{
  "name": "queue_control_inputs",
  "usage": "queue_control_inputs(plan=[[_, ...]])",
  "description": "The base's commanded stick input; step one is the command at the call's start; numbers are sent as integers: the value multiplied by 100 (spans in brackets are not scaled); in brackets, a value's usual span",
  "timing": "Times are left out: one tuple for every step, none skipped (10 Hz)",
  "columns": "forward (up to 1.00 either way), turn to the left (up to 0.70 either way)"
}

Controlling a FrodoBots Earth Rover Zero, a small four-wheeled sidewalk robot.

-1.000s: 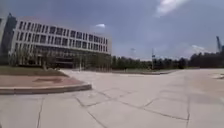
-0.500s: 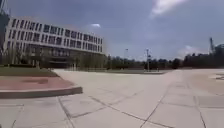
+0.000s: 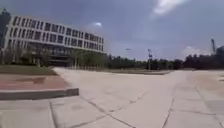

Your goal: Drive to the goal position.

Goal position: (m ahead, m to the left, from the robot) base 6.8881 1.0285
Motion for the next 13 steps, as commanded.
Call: queue_control_inputs(plan=[[70, 0], [70, 0], [70, 0], [70, 0], [70, 0], [70, 0], [70, 0], [70, 0], [70, 0], [70, 0], [70, 0], [70, 0], [70, 0]])
